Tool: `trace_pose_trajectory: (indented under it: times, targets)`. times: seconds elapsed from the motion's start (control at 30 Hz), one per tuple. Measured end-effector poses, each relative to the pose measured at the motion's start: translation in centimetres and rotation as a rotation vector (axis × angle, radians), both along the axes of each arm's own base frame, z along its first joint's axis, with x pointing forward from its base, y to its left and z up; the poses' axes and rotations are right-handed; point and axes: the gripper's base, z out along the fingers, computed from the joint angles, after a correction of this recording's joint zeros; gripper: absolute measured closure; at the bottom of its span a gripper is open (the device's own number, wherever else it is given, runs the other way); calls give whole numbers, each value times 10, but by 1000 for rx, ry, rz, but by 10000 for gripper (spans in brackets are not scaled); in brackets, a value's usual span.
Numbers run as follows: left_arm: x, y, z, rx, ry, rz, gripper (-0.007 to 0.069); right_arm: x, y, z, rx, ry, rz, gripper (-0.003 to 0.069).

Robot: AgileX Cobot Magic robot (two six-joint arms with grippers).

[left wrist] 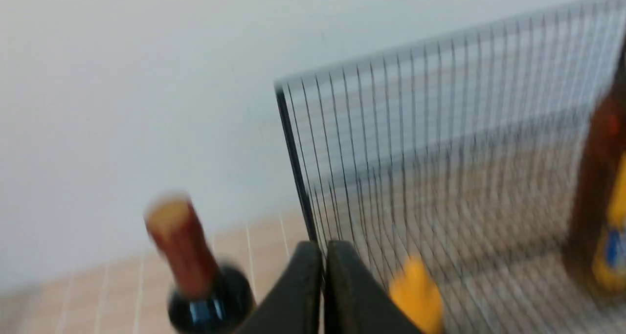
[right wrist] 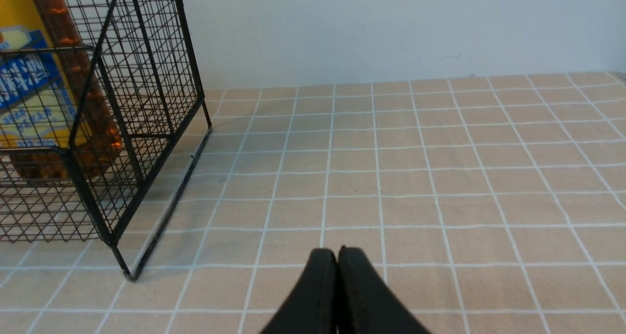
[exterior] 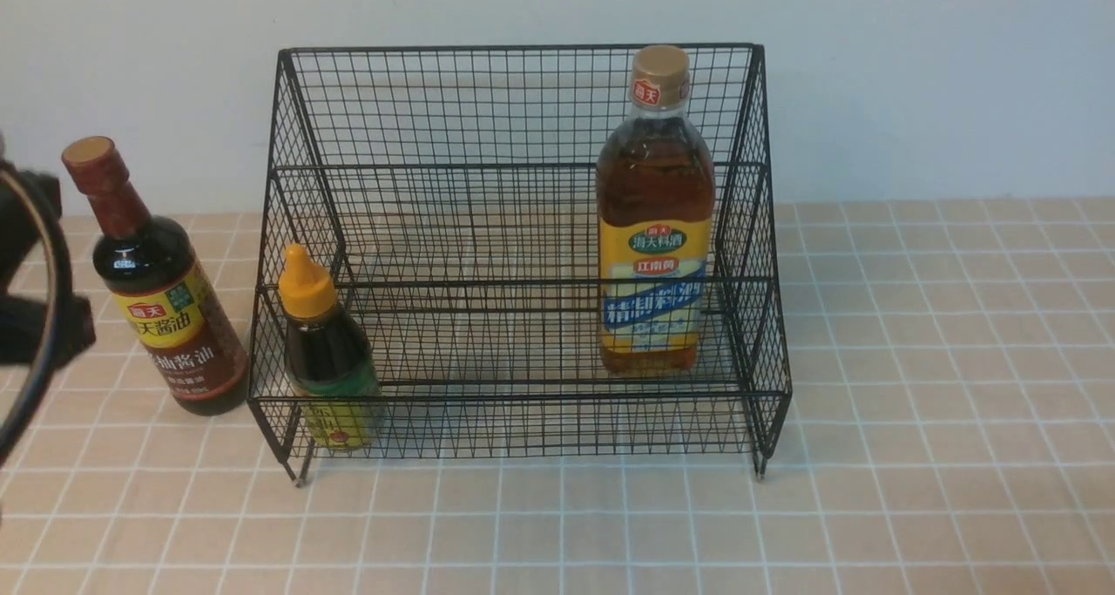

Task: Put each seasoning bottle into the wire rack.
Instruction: Use the left arm to grab the condiment bottle closest to it

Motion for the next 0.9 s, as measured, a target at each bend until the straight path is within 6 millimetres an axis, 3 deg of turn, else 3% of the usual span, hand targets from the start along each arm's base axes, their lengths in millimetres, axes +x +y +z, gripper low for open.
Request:
trace_pose_trajectory:
  times: [0.1,0.33,0.6,0.77,0.8,0.9]
  targets:
    - [18,6,3,5,-85,37,627,0,0,0,0,0,0,673]
    - [58,48,-8,-145,-117,255,627,0,0,0,0,0,0,673]
    - [88,46,-18,-150,-178,189,579,0,0,0,0,0,0,673]
    - [108,47,-37,-102,-131,173,419,0,0,0,0,0,0,673]
    - [115,47,-44,-100,-115,167,337,0,0,0,0,0,0,673]
    - [124,47,-53,-99,-100,158,228,0,0,0,0,0,0,673]
